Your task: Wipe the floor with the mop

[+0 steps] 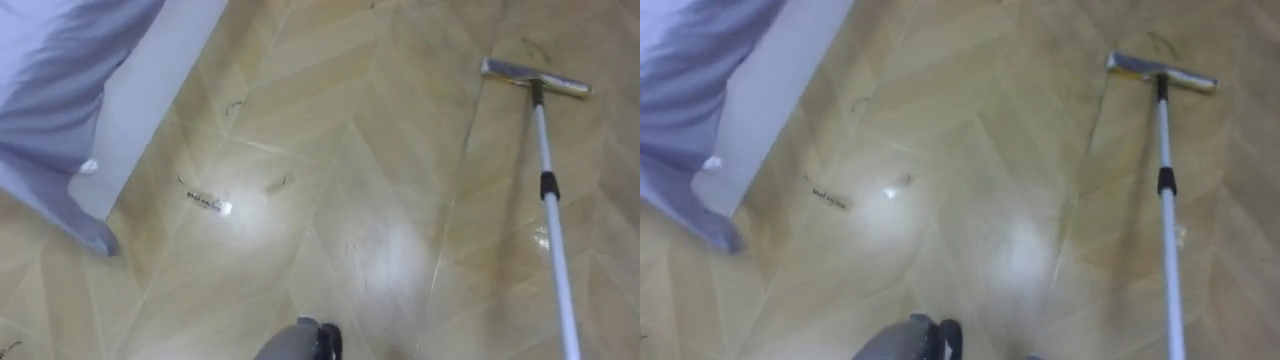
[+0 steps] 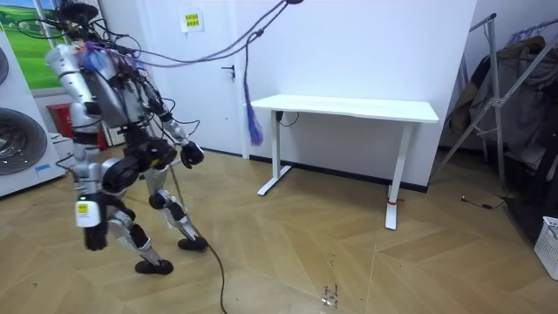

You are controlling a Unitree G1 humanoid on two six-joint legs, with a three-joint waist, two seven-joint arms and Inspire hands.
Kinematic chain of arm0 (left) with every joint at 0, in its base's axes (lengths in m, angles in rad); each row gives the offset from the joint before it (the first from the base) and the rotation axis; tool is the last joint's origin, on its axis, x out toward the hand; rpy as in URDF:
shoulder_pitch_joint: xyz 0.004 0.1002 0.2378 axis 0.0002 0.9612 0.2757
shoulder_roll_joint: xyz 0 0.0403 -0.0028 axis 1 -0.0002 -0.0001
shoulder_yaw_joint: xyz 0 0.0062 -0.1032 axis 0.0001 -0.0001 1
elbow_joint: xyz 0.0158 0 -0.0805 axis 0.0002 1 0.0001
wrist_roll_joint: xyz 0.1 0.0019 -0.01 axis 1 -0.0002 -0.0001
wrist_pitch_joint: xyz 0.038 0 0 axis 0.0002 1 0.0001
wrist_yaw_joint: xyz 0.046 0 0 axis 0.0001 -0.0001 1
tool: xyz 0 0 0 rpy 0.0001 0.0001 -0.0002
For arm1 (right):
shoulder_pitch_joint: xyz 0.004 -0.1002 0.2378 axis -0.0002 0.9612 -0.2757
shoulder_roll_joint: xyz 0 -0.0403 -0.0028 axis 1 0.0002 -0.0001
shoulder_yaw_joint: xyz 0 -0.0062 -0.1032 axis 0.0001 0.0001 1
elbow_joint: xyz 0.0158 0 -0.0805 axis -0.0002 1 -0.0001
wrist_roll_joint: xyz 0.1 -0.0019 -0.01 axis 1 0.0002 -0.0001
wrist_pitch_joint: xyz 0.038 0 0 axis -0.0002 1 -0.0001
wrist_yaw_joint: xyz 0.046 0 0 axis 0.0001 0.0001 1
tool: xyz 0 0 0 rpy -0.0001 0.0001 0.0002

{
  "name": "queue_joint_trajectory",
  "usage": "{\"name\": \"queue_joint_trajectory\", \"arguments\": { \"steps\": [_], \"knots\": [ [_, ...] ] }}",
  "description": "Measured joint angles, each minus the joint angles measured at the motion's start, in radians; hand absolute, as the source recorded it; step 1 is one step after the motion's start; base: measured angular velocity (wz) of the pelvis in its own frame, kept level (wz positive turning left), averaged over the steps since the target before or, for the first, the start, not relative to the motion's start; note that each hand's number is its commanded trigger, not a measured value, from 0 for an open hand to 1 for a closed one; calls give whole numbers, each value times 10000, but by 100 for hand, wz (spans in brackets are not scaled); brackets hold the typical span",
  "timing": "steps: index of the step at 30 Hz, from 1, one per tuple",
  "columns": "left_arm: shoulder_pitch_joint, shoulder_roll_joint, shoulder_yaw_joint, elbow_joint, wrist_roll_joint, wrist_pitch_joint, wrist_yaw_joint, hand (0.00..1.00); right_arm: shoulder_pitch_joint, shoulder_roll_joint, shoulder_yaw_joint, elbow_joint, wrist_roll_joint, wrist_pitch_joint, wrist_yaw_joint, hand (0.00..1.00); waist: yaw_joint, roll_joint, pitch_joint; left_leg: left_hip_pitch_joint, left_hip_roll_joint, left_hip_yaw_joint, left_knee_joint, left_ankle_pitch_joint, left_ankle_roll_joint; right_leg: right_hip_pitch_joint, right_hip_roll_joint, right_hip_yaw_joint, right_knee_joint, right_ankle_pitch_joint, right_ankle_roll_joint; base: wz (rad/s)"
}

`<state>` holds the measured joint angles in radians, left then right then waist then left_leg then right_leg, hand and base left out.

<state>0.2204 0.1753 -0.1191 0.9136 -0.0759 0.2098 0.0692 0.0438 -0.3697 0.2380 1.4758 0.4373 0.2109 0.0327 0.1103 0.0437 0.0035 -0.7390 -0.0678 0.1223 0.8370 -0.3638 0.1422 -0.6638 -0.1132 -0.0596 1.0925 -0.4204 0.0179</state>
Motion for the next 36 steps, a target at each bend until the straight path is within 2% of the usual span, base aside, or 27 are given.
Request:
{"name": "queue_joint_trajectory", "arguments": {
  "steps": [1, 2, 4, 6, 8, 10, 11, 12, 13, 14, 15, 16, 17, 18, 19, 20, 22, 23, 24, 25, 26, 28, 29, 30, 32, 33, 36],
  "knots": [
    [-6, -58, 21, -40, 38, -22, -22, 0, 462, 175, -21, 0, 0, 0, 5, 100, -212, 89, -39, 188, -90, -22, -15, -189, 73, -388, 22, 208, 707, 611, 94, -6],
    [-3, -104, 1, -130, 44, -74, -18, 0, 823, 406, -17, -8, 1, 0, 5, 100, -329, 199, -58, 384, -160, -105, -76, -326, 114, -618, 179, 537, 991, 779, 126, -20],
    [-38, -145, -14, -119, 14, -200, 21, 0, 1063, 755, -18, -10, -5, -12, -8, 100, -582, 277, -18, 632, -185, -110, -260, -413, 145, -1094, 303, 697, 631, 663, 226, -22],
    [-59, -186, -19, -98, 14, -202, 117, 0, 1083, 1009, -32, -13, -47, -16, -39, 100, -872, 288, 32, 877, -190, -123, -498, -413, 145, -1402, 343, 658, -682, 639, 184, -13],
    [-55, -263, -13, -85, -30, -198, 187, 0, 1079, 1106, -57, -15, -108, 5, -78, 100, -895, 312, 25, 1187, -176, -110, -637, -607, 66, -1514, 429, 524, -2639, 1233, -90, -11],
    [-52, -301, -23, 76, -181, -177, 309, 0, 984, 1054, -276, -42, -353, 147, -172, 100, -859, 291, 41, 1355, -125, -215, -509, -879, -81, -1374, 467, 296, -2925, 1678, -257, -2],
    [-57, -281, -18, 153, -262, -105, 356, 0, 720, 998, -450, -66, -540, 321, -239, 100, -791, 309, 45, 1482, -86, -333, -415, -1008, -226, -1250, 531, 211, -2817, 1549, -402, 0],
    [-72, -236, -3, 250, -474, -49, 392, 0, 288, 921, -487, -15, -600, 496, -304, 100, -764, 216, 103, 1584, -52, -356, -211, -1174, -350, -1159, 552, 142, -2555, 1201, -528, 0],
    [-107, -226, -4, 335, -574, -37, 404, 0, 63, 855, -490, -8, -640, 536, -335, 100, -748, 217, 104, 1555, -16, -411, 28, -1249, -482, -1125, 543, 93, -2394, 1008, -552, 11],
    [-131, -164, -22, 394, -812, 39, 465, 0, -498, 710, -575, 143, -817, 691, -433, 100, -707, 195, 125, 1278, 122, -354, 1027, -1276, -656, -1104, 557, 30, -1999, 569, -543, 15],
    [-138, -58, -41, 392, -932, 89, 529, 0, -1122, 535, -633, 286, -967, 748, -524, 100, -633, 151, 152, 736, 309, -329, 2429, -939, -1148, -1117, 614, -7, -1469, 180, -619, 9],
    [-140, 5, -105, 345, -1095, 98, 604, 0, -1432, 409, -625, 304, -979, 751, -560, 100, -530, 56, 196, 445, 422, -334, 3152, -664, -1316, -1124, 654, 37, -1158, -60, -646, 0],
    [-140, 114, -276, 264, -1508, 99, 748, 0, -2042, 120, -610, 285, -1031, 751, -581, 100, -326, -65, 243, -53, 471, -365, 4400, 47, -1411, -1153, 698, 182, -603, -433, -684, -9],
    [-142, 151, -336, 239, -1681, 98, 786, 0, -2386, -28, -594, 234, -1051, 749, -623, 100, -216, -127, 263, -335, 487, -368, 4933, 438, -1493, -1183, 758, 296, -365, -611, -680, -13],
    [-120, 246, -452, 125, -1883, 80, 794, 0, -3070, -289, -358, -18, -1020, 730, -716, 100, -10, -242, 284, -864, 529, -331, 5428, 572, -1523, -1268, 801, 415, 11, -855, -722, -8],
    [-108, 390, -514, -108, -1952, 77, 767, 0, -3525, -471, -69, -289, -758, 585, -784, 100, 97, -364, 349, -1424, 641, -341, 5105, 400, -1396, -1269, 816, 416, 195, -974, -840, 0],
    [33, 531, -509, -348, -1944, 33, 755, 0, -3987, -568, 167, -689, -361, 383, -743, 100, 393, -556, 328, -1995, 738, -397, 3348, 318, -1438, -1091, 820, 427, 149, -1163, -829, 2],
    [83, 538, -505, -351, -1903, 34, 732, 0, -4063, -562, 132, -880, -154, 361, -700, 100, 500, -600, 308, -1985, 721, -453, 1736, 424, -1493, -750, 797, 418, -16, -1334, -735, 5],
    [120, 534, -506, -350, -1880, 37, 693, 0, -4056, -549, 114, -912, -65, 359, -626, 100, 503, -601, 309, -1942, 725, -474, 1057, 590, -1377, -532, 765, 403, -106, -1438, -673, 15],
    [233, 537, -505, -299, -1794, 79, 547, 0, -3863, -482, 23, -914, -39, 363, -555, 100, 483, -638, 256, -1784, 670, -364, 637, 1052, -1232, -113, 591, 395, -310, -1656, -505, 31],
    [264, 541, -504, -294, -1687, 92, 362, 0, -3479, -486, 21, -913, -32, 362, -508, 100, 377, -654, 171, -1476, 569, -139, 486, 1040, -949, 283, 342, 320, -583, -1787, -242, 39],
    [225, 511, -504, -292, -1517, 91, 215, 0, -2756, -552, 63, -837, -37, 336, -481, 100, 311, -667, 165, -1098, 509, 212, 485, 831, -497, 747, 60, 302, -802, -1875, -87, 40],
    [138, 497, -499, -279, -1470, 39, 162, 0, -2244, -586, 136, -710, -38, 285, -459, 100, 279, -693, 158, -859, 278, 300, 576, 530, -183, 793, -123, 342, -301, -1689, 159, 42],
    [12, 438, -501, -280, -1422, 19, 140, 0, -1668, -648, 153, -680, -53, 283, -473, 100, 157, -568, 105, -632, 67, 278, 694, 237, -3, 650, -306, 362, 504, -1116, 258, 37],
    [-41, 384, -483, -302, -1255, -67, 141, 0, -1226, -630, 132, -570, -56, 281, -518, 100, 32, -391, 25, -464, -100, 157, 748, -53, 97, 323, -297, 559, 1336, -312, 259, 26],
    [-149, 304, -434, -293, -1059, -207, 154, 0, -883, -575, 125, -493, -54, 278, -556, 100, -36, -141, 9, -281, -159, 38, 754, -285, 169, 12, -138, 696, 1815, 10, 276, 10],
    [-235, 241, -420, -365, -472, -285, 174, 0, -274, -164, 1, -491, -54, -30, -828, 100, -374, 124, 26, 275, -296, -29, 197, -440, 226, -1185, -1, 547, 1396, -87, 236, 4]
  ]
}}
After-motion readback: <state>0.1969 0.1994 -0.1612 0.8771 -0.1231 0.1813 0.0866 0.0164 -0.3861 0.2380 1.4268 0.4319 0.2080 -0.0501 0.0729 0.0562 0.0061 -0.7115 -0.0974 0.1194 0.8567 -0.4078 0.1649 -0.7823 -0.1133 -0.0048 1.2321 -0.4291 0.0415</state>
